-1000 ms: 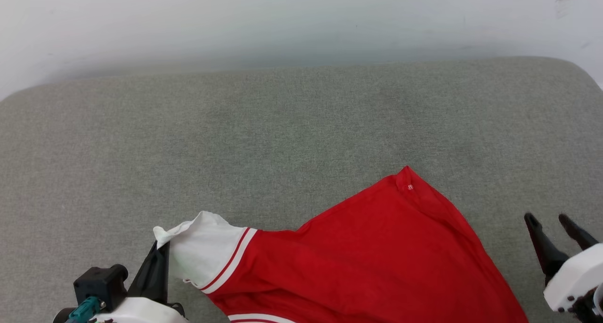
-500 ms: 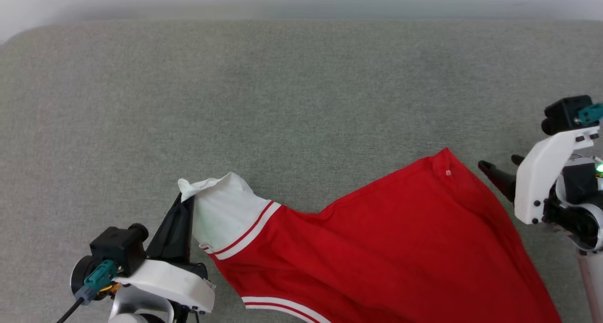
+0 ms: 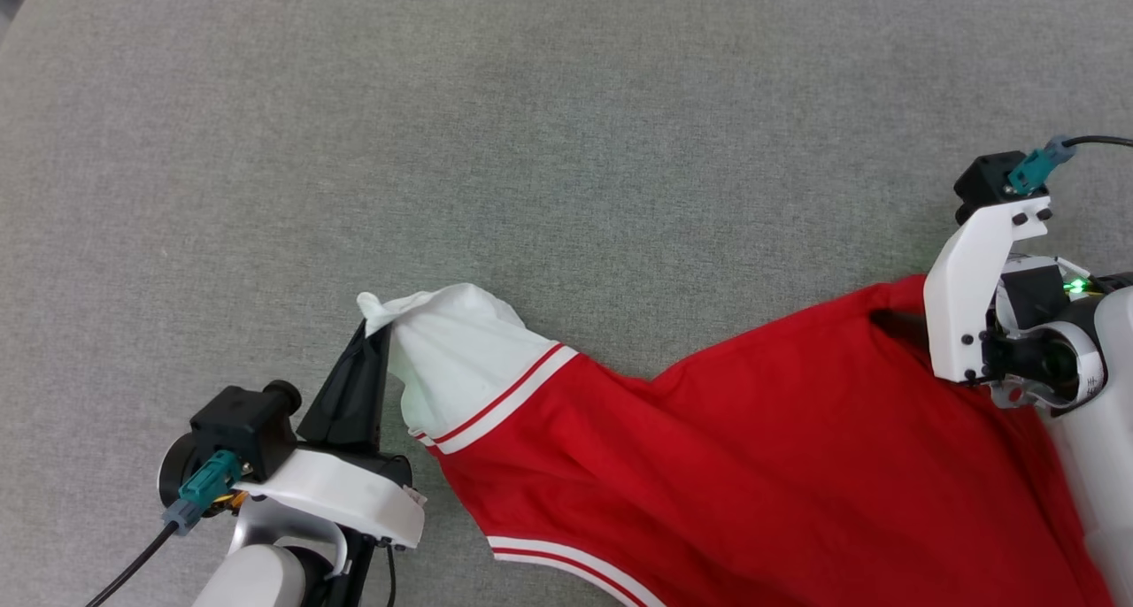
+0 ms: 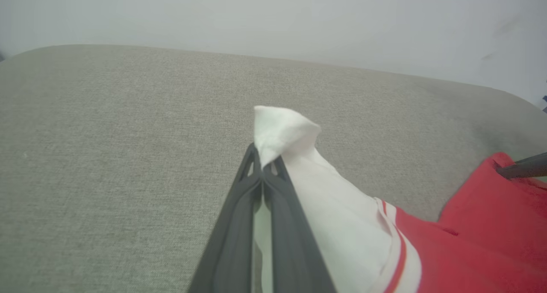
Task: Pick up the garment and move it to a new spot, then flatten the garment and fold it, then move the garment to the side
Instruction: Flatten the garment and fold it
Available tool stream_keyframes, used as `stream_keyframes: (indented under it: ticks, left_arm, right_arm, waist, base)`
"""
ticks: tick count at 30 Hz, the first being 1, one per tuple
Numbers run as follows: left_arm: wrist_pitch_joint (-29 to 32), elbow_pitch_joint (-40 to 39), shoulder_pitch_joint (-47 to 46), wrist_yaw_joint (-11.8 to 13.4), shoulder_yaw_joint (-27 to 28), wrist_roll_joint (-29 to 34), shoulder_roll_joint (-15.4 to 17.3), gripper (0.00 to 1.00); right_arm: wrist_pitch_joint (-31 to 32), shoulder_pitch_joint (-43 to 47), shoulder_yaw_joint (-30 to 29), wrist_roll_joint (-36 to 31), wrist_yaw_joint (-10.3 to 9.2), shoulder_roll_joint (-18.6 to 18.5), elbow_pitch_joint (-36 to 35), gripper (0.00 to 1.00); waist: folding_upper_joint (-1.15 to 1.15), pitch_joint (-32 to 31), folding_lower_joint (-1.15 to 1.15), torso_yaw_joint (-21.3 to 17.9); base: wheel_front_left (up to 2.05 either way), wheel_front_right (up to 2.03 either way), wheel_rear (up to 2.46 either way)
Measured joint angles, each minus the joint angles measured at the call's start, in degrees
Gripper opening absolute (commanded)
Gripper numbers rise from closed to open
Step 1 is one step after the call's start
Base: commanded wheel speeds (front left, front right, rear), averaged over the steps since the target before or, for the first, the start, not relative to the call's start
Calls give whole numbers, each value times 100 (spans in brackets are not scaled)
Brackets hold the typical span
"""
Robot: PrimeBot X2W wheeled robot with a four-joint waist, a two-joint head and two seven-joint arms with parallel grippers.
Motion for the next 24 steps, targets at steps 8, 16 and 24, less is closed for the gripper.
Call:
stream_keyframes:
  ticks: [8, 16, 24]
  left_arm:
    - [-70, 246, 2, -4, 86, -121, 15, 0]
    - [-172, 183, -235, 145, 526, -207, 198, 0]
    - [-14, 272, -1140, 36, 895, -415, 495, 0]
  right_arm:
    - [-191, -80, 287, 158, -3, -81, 309, 0]
    - [-1628, 21, 99, -93, -2, -68, -174, 0]
    - [-3108, -35, -411, -448, -1, 308, -498, 0]
  waist:
    - [0, -244, 0, -12]
    - [0, -726, 0, -198]
    - [0, -1131, 0, -553]
  base:
    - [0, 0, 0]
    - [0, 0, 0]
    - [0, 0, 0]
